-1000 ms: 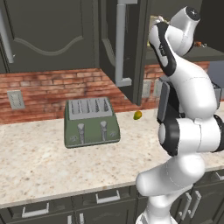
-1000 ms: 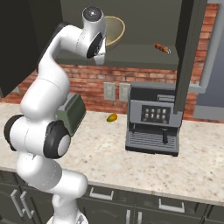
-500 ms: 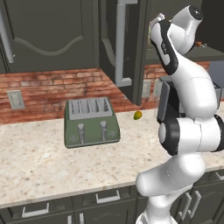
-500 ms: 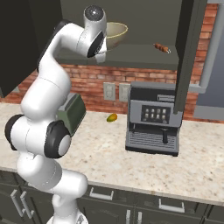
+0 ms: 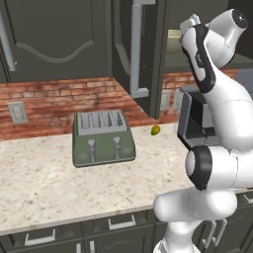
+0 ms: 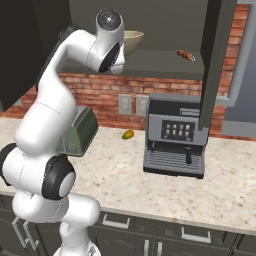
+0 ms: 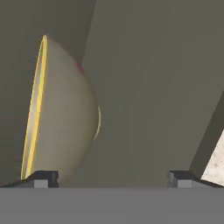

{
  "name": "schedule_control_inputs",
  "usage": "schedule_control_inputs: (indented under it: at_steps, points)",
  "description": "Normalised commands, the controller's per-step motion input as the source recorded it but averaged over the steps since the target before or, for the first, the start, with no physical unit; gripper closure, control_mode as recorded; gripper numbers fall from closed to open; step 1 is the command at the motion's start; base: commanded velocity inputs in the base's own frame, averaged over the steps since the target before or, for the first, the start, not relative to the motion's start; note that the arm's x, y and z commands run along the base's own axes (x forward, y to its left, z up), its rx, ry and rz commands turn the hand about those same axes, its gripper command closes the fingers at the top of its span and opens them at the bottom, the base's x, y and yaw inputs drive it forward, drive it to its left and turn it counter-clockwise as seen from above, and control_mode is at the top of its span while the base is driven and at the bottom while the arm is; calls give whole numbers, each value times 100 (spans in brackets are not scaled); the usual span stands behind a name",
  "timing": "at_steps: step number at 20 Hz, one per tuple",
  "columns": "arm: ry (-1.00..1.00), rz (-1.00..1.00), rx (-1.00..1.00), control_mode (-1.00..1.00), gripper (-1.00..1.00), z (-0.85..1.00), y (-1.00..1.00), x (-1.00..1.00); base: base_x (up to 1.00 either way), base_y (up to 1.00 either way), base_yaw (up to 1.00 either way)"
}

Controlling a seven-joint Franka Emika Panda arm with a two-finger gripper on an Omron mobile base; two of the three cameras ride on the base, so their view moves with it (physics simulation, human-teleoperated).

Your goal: Pick the mug and place it in the sink. Pick the bowl and place it in the open cabinet and then close the cabinet.

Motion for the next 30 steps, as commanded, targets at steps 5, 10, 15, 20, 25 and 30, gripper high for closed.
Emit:
schedule_control_inputs:
  at_steps: [5, 10, 15, 20, 25, 30]
  points:
    - [3, 0, 0, -100, -100, 3, -5, -61, 0, 0, 0]
    - [12, 0, 0, -100, -100, 0, 0, -60, 0, 0, 0]
    - [-1, 0, 0, -100, -100, 0, 0, -66, 0, 0, 0]
    - [-19, 0, 0, -100, -100, 0, 0, -70, 0, 0, 0]
    - [-3, -3, 0, -100, -100, -3, 0, -40, 0, 0, 0]
    - [0, -4, 0, -100, -100, -12, 0, -24, 0, 0, 0]
